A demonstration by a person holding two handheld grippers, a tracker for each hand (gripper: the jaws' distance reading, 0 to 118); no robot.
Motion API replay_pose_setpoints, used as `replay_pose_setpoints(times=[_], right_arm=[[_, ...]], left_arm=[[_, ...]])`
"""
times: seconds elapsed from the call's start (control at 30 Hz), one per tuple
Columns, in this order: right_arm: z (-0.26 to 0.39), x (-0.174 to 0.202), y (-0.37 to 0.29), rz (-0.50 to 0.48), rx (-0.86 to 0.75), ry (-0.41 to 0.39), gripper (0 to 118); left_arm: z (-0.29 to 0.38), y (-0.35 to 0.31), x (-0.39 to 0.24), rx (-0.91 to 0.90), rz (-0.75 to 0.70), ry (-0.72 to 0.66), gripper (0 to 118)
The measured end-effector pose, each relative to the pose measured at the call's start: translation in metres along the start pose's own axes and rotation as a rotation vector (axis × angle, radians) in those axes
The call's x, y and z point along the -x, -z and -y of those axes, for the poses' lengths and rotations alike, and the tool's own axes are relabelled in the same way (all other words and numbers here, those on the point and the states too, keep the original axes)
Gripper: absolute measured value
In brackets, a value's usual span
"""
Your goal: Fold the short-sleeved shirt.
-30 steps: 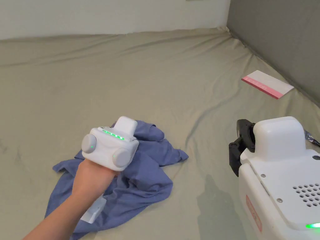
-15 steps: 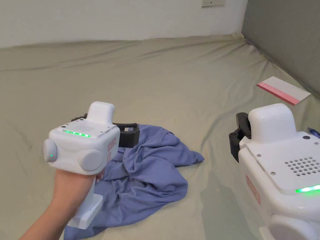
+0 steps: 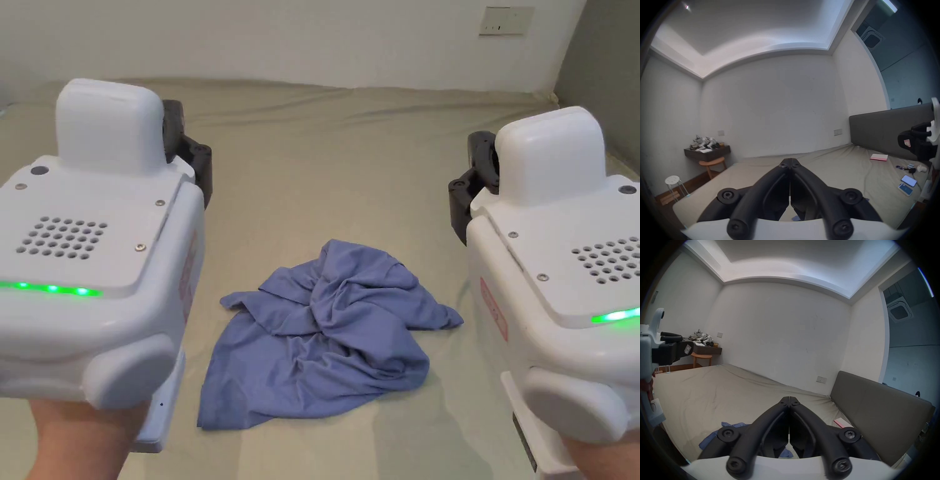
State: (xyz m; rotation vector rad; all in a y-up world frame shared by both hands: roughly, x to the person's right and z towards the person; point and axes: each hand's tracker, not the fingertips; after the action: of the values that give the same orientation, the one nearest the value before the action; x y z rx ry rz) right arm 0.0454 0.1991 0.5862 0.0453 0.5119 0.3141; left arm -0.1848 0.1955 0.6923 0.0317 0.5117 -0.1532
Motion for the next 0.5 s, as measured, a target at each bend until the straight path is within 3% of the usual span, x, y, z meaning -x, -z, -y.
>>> replay_pose_setpoints(times=[0.2,0.5], right_arm=[[0.001,0.017,-0.001,-0.016,-0.015,-0.029,1],[0.007,0.013,0.004,-0.024,0.006,-0.022,1]], left_arm=[[0.012,-0.006,-0.008,0.037,0.014,0.031,0],[0.025,0.011,-0.009,0.116,0.049,0.023,0]])
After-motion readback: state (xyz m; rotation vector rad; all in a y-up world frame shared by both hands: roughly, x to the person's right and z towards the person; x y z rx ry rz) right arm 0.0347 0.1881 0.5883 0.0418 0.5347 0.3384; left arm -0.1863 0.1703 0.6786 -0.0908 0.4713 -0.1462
